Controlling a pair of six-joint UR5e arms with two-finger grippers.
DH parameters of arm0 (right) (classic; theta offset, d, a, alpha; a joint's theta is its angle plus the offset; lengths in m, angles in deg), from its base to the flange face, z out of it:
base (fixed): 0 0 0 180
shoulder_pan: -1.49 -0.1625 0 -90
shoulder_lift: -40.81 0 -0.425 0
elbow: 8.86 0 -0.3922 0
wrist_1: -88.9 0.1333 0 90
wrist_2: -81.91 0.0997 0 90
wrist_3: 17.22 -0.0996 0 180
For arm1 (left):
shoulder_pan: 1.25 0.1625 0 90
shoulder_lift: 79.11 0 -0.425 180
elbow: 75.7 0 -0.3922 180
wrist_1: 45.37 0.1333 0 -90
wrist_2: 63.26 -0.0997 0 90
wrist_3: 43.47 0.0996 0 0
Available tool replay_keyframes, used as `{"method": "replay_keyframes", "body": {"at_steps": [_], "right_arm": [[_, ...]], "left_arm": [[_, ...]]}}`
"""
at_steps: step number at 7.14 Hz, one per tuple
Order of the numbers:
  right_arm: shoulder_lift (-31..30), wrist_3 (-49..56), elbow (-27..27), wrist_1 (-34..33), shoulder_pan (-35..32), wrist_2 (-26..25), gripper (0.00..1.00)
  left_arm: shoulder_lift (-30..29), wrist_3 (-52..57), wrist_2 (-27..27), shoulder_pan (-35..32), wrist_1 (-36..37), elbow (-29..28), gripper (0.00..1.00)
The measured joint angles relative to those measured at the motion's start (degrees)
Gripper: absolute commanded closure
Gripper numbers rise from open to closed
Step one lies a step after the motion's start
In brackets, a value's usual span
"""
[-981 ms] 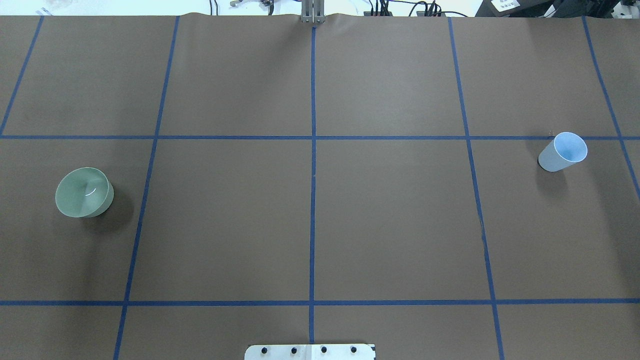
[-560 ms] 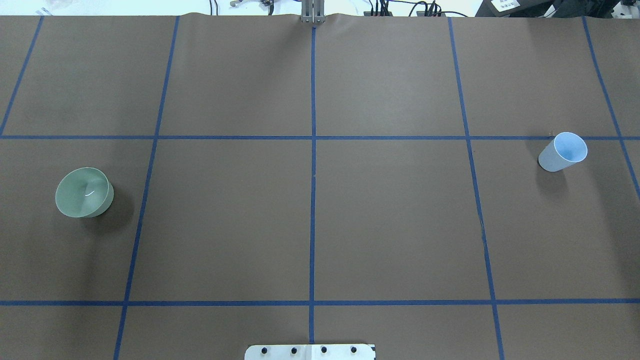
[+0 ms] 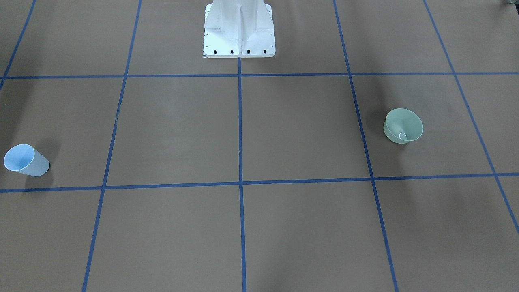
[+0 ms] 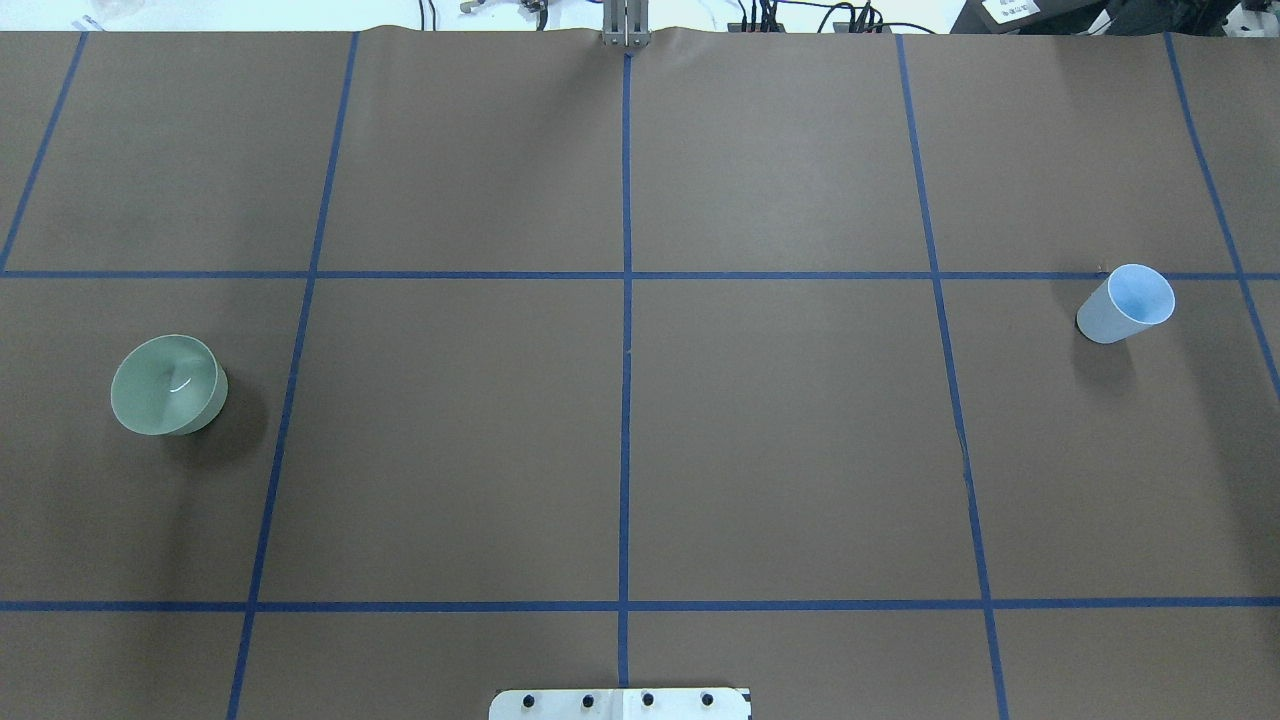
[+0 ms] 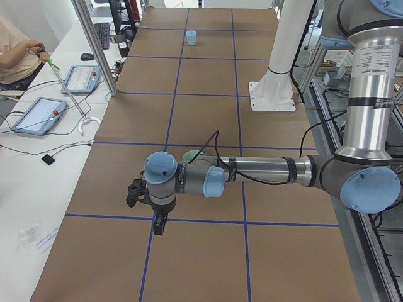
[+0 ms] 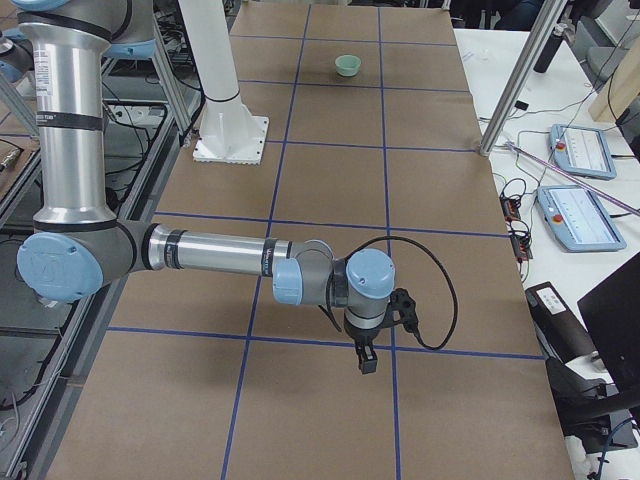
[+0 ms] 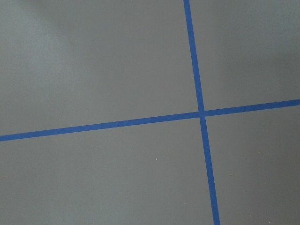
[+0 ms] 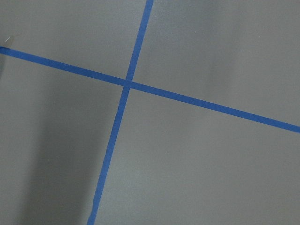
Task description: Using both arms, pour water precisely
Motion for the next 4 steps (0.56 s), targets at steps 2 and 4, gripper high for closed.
{"method": "replay_keyframes", "body": {"at_steps": [2, 4], "right_arm": [[0.1, -0.1, 0.0, 0.0, 0.0, 0.1, 0.0], [0.0, 0.0, 0.0, 0.1, -0.1, 0.8, 0.0]], "left_arm": [[0.0, 0.0, 0.1, 0.0, 0.0, 0.0, 0.0], [0.6, 0.0, 0.2, 0.0, -0.1, 0.1, 0.0]]}}
